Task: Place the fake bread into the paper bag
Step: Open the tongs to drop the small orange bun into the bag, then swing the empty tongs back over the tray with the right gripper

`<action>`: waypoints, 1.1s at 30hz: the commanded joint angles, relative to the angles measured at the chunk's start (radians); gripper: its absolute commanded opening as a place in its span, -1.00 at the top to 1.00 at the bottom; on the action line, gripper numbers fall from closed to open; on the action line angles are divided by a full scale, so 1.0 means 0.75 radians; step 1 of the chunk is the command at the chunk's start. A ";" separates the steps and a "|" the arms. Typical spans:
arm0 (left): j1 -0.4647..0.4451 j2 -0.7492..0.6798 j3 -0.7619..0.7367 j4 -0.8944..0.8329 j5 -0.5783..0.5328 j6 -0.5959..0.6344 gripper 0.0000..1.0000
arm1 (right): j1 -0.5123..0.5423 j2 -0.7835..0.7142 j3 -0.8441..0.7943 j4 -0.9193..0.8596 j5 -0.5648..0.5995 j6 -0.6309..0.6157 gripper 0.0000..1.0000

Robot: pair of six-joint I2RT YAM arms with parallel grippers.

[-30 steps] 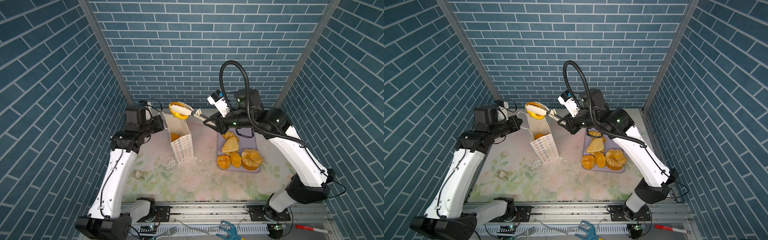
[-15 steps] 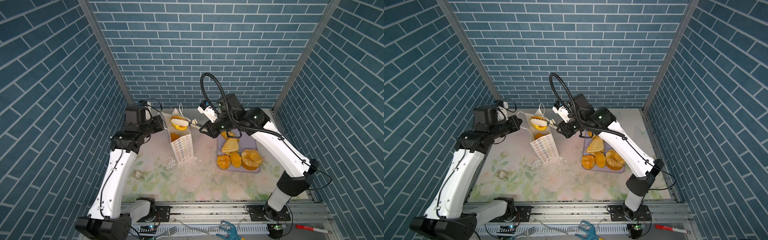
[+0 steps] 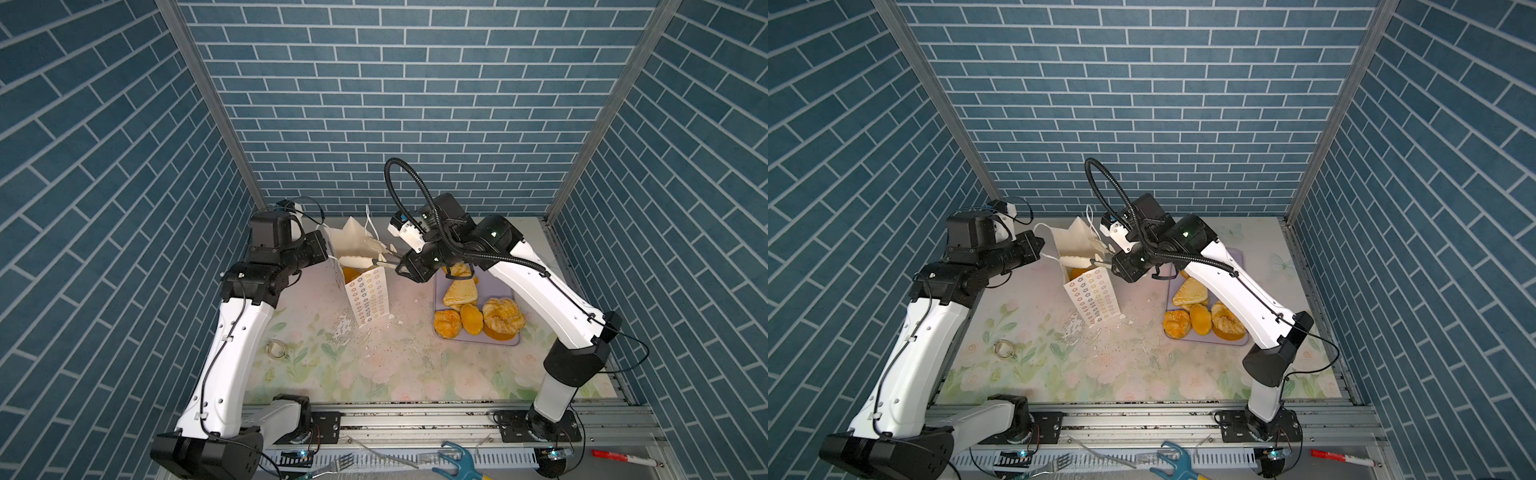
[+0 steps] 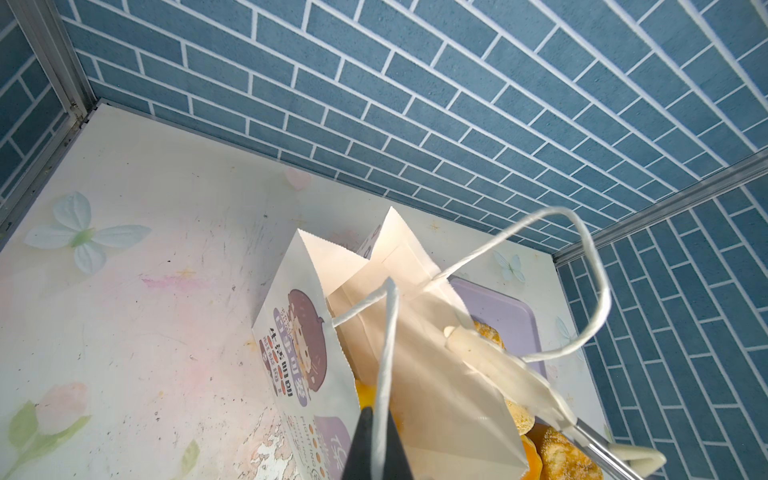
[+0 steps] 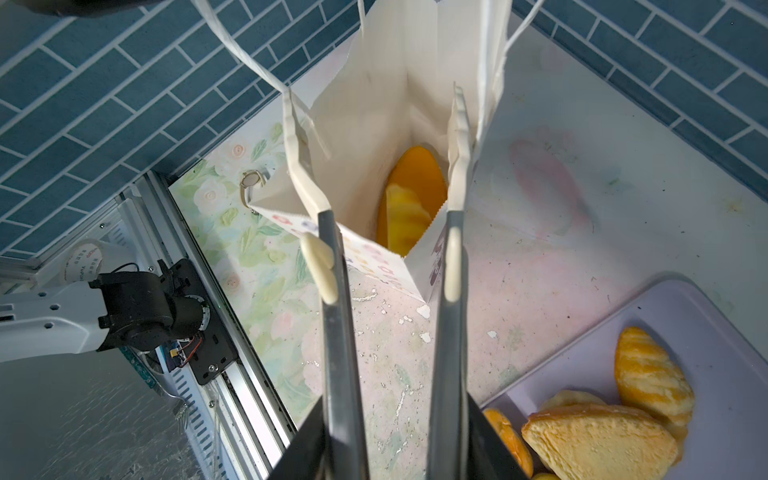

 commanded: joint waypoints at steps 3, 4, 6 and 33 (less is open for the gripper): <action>-0.008 -0.003 -0.019 -0.008 -0.004 0.002 1.00 | 0.012 -0.046 0.062 0.033 0.058 -0.045 0.09; -0.007 -0.003 -0.019 -0.008 -0.004 0.001 1.00 | 0.012 -0.060 0.062 0.044 0.067 -0.043 0.10; -0.008 0.000 -0.018 -0.009 -0.004 0.004 1.00 | 0.009 -0.105 0.045 0.089 0.077 -0.040 0.12; -0.006 0.022 0.035 -0.053 -0.011 0.026 1.00 | -0.406 -0.543 -0.429 0.277 0.377 0.197 0.19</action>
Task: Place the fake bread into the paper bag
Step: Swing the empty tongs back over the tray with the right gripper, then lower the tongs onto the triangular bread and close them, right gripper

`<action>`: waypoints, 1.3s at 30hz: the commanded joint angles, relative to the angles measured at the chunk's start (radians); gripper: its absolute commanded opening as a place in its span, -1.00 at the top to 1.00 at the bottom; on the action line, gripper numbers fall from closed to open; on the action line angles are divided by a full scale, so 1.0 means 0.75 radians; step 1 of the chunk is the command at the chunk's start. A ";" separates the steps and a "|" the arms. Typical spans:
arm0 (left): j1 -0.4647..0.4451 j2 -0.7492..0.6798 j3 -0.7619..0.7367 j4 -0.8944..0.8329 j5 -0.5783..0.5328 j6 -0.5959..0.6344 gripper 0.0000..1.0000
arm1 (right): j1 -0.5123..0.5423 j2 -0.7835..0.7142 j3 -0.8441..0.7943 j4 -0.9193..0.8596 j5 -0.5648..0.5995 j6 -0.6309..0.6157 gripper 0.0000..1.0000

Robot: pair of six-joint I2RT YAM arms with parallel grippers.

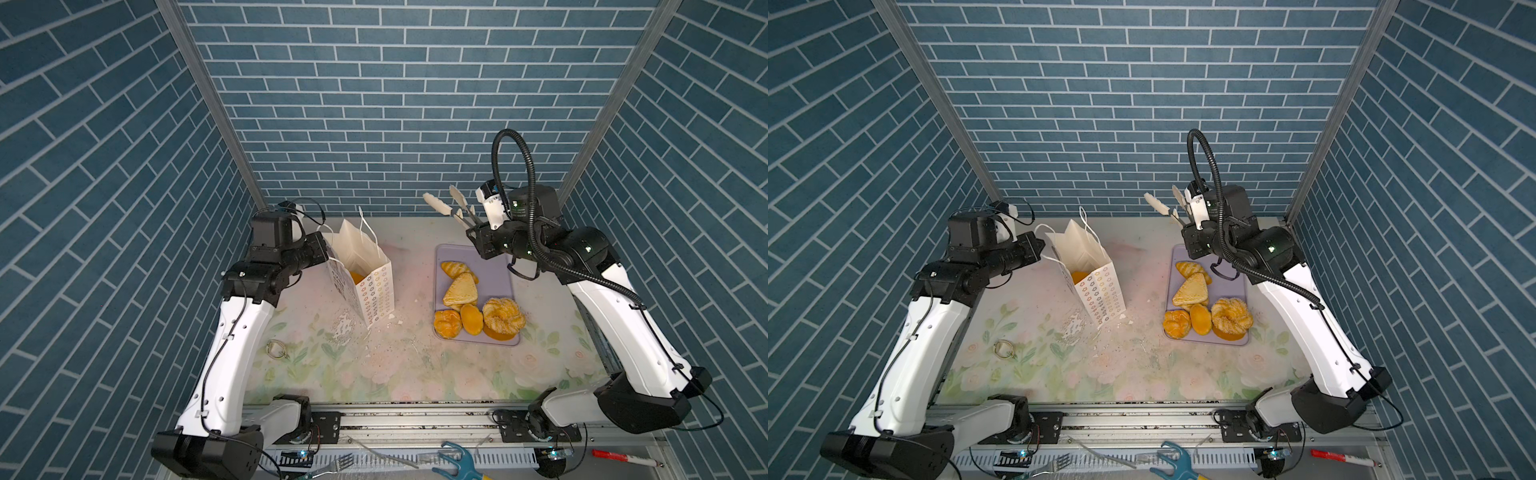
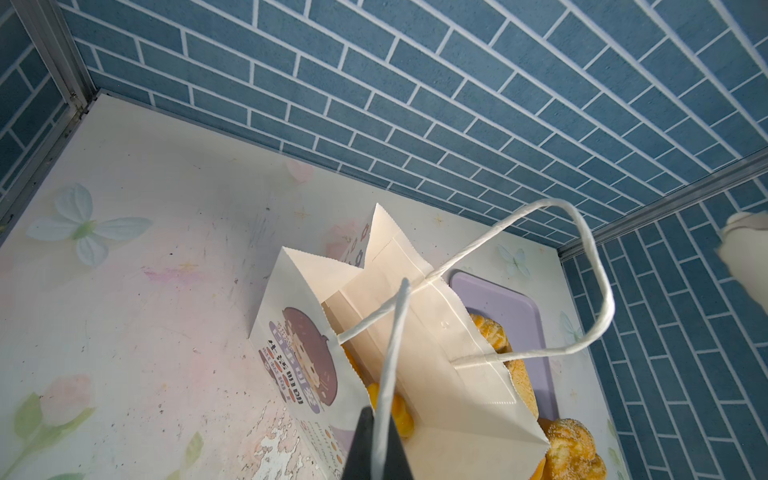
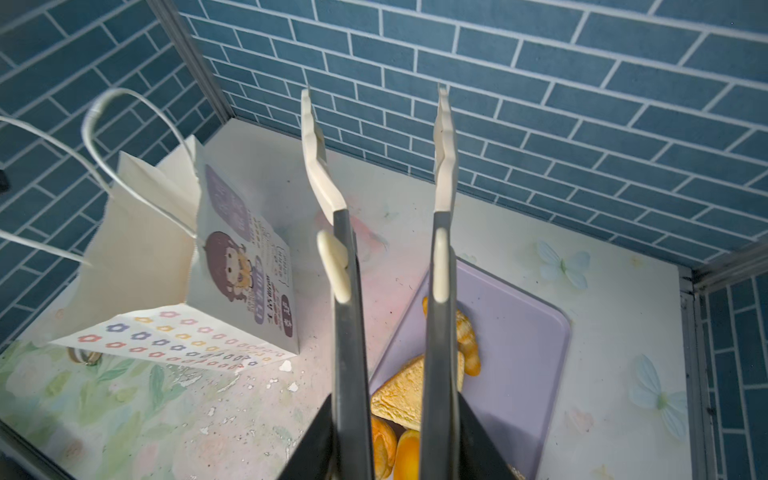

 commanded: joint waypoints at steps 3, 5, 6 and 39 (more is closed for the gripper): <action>-0.008 0.011 0.042 -0.037 -0.014 0.018 1.00 | -0.089 -0.035 -0.066 0.043 0.001 0.114 0.18; -0.008 0.010 0.042 -0.041 -0.015 0.019 1.00 | -0.128 -0.019 -0.093 0.006 0.014 0.146 0.17; -0.008 0.010 0.046 -0.045 -0.015 0.020 1.00 | -0.146 -0.007 -0.105 -0.020 0.016 0.160 0.17; -0.010 -0.001 0.031 -0.051 -0.028 0.015 1.00 | -0.354 0.273 -0.501 -0.045 -0.203 0.107 0.05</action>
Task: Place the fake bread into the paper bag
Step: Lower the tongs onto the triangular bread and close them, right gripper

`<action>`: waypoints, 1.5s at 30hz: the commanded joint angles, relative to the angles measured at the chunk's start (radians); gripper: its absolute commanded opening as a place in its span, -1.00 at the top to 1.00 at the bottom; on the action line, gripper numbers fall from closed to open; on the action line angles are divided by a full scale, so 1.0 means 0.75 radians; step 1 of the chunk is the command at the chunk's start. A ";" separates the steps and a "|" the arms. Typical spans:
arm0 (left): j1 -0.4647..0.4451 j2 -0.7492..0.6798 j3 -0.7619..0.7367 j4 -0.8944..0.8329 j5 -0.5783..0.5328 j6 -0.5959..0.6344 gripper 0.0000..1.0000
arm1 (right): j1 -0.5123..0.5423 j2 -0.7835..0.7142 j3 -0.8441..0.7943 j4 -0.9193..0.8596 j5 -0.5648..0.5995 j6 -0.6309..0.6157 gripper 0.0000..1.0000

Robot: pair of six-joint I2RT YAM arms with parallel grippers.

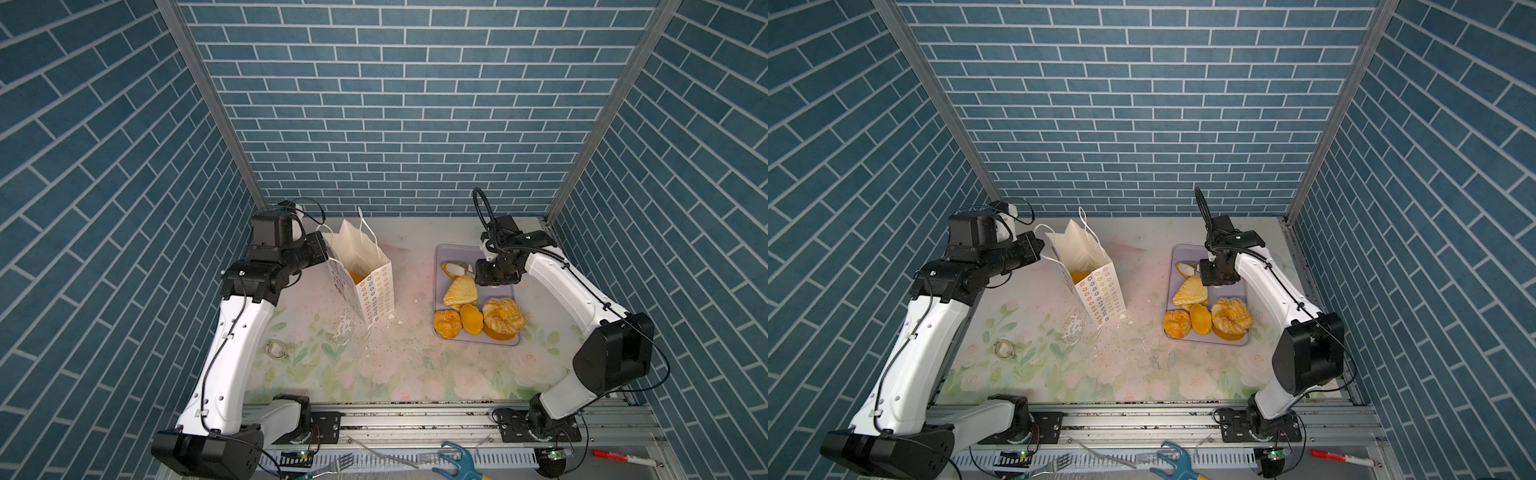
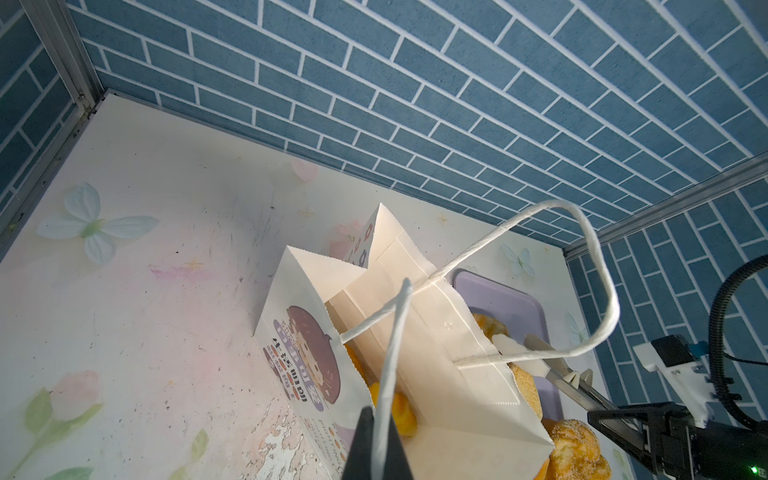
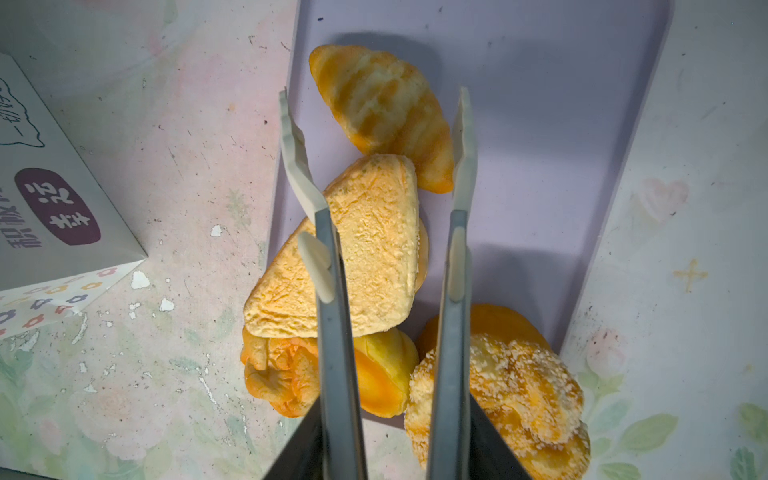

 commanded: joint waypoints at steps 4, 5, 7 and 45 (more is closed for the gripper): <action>-0.007 -0.005 0.014 -0.026 -0.011 0.011 1.00 | -0.004 0.035 0.045 0.003 0.000 -0.060 0.04; -0.008 -0.003 0.017 -0.026 -0.011 0.012 1.00 | -0.004 0.049 0.065 -0.019 -0.001 -0.071 0.05; -0.007 -0.001 0.019 -0.029 -0.013 0.011 1.00 | -0.004 0.062 0.094 -0.057 0.006 -0.081 0.04; -0.018 0.004 -0.018 -0.001 -0.010 0.019 1.00 | 0.003 0.006 -0.009 -0.185 -0.161 0.130 0.18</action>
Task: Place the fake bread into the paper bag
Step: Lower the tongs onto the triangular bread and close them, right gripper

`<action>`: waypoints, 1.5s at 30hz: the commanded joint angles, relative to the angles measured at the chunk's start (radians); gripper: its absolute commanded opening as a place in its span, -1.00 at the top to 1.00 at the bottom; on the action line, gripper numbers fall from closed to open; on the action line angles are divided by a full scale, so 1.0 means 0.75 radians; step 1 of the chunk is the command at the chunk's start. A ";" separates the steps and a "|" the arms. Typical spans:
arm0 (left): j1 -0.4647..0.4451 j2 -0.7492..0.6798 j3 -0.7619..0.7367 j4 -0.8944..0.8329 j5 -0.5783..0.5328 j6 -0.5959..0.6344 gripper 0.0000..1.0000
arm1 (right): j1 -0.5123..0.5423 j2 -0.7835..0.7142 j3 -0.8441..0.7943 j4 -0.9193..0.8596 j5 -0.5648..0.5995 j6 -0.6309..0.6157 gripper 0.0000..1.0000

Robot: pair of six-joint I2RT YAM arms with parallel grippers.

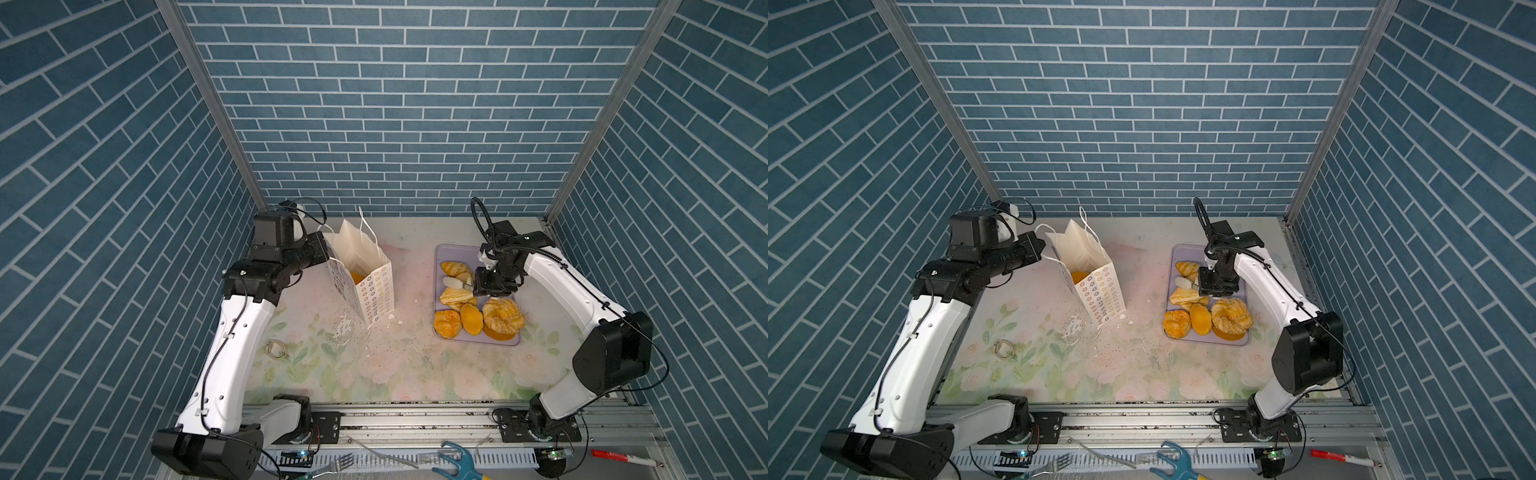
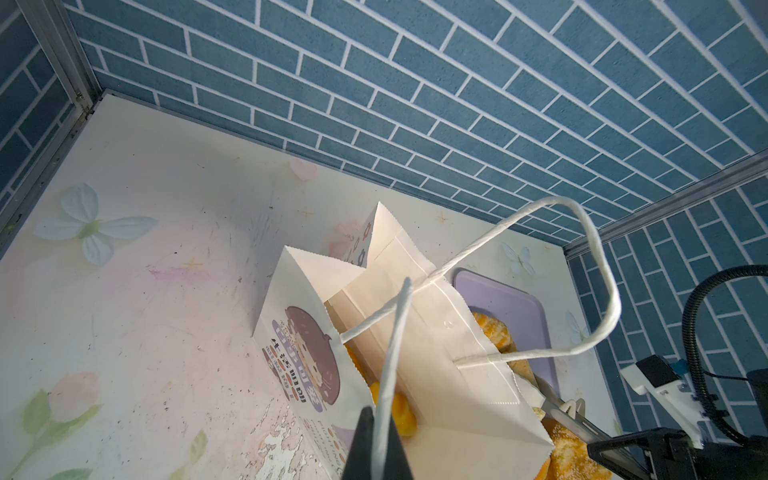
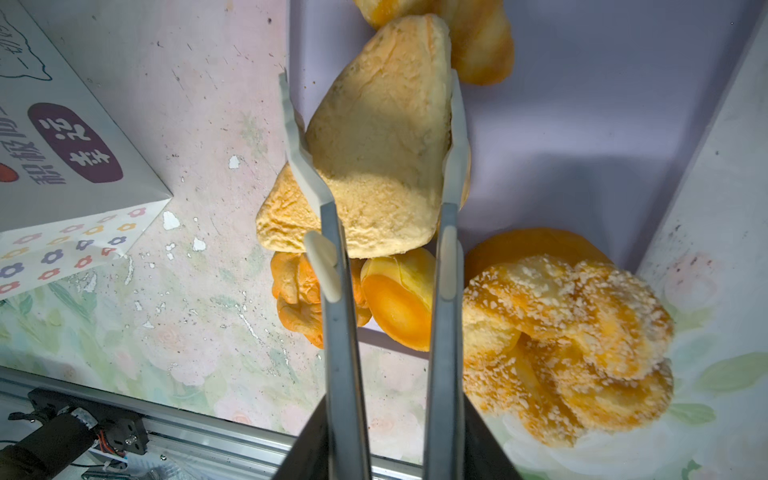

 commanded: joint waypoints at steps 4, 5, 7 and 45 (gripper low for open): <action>-0.005 0.003 -0.011 -0.004 -0.002 0.018 1.00 | 0.001 -0.007 0.006 -0.016 0.006 0.018 0.26; -0.006 0.001 -0.011 -0.005 -0.002 0.018 1.00 | 0.001 -0.012 0.007 -0.017 0.005 0.020 0.27; -0.006 -0.005 -0.010 -0.006 -0.002 0.016 1.00 | 0.001 -0.024 0.004 -0.021 0.012 0.020 0.30; -0.009 0.004 -0.011 0.008 0.006 0.008 1.00 | -0.015 -0.312 0.148 -0.074 0.276 -0.145 0.59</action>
